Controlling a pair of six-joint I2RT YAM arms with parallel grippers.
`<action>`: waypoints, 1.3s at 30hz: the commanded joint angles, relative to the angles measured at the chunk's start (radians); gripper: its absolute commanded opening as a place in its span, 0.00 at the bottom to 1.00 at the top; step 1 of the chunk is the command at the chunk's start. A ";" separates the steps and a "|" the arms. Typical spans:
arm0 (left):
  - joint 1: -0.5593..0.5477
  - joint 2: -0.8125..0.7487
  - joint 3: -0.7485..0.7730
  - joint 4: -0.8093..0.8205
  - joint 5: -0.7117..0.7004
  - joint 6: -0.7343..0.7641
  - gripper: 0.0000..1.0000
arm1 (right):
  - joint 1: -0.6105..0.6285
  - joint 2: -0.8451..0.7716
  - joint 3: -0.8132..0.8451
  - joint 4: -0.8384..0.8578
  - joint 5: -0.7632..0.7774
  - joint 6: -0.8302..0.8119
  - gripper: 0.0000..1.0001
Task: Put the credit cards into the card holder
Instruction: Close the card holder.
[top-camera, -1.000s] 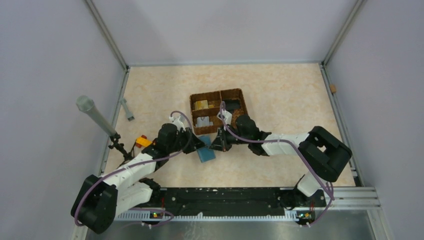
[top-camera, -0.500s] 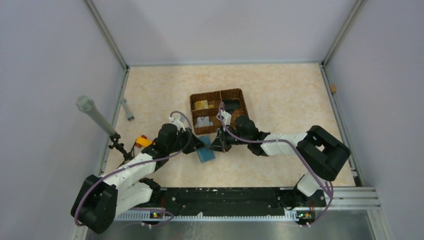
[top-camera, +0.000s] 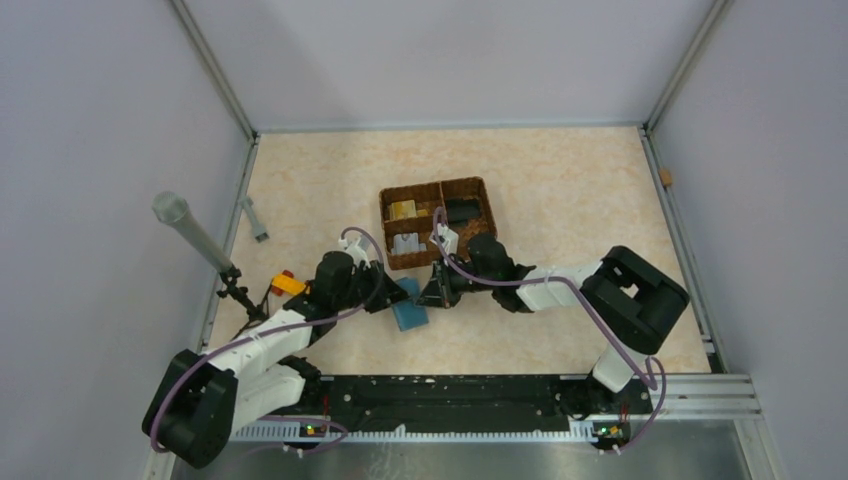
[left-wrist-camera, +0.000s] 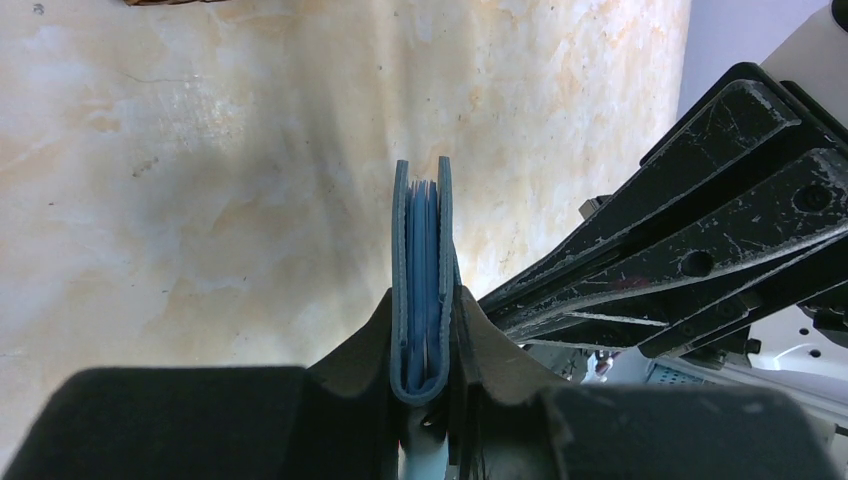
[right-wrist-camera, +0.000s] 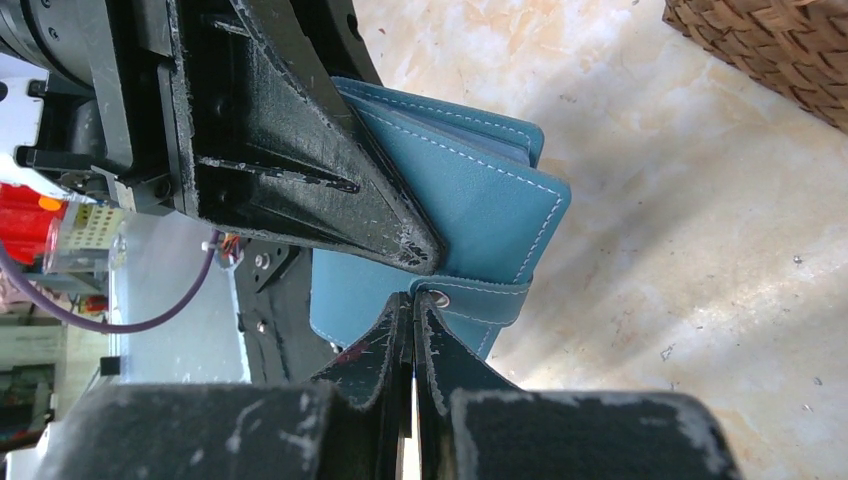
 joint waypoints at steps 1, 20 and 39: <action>-0.010 -0.048 0.004 0.192 0.136 -0.014 0.00 | 0.025 0.022 0.018 0.099 -0.029 0.005 0.00; -0.008 -0.078 -0.032 0.229 0.131 -0.035 0.00 | 0.027 0.003 -0.028 0.153 -0.046 0.032 0.00; 0.002 -0.134 0.005 0.212 0.167 0.014 0.00 | -0.076 -0.516 0.013 -0.283 -0.024 -0.116 0.67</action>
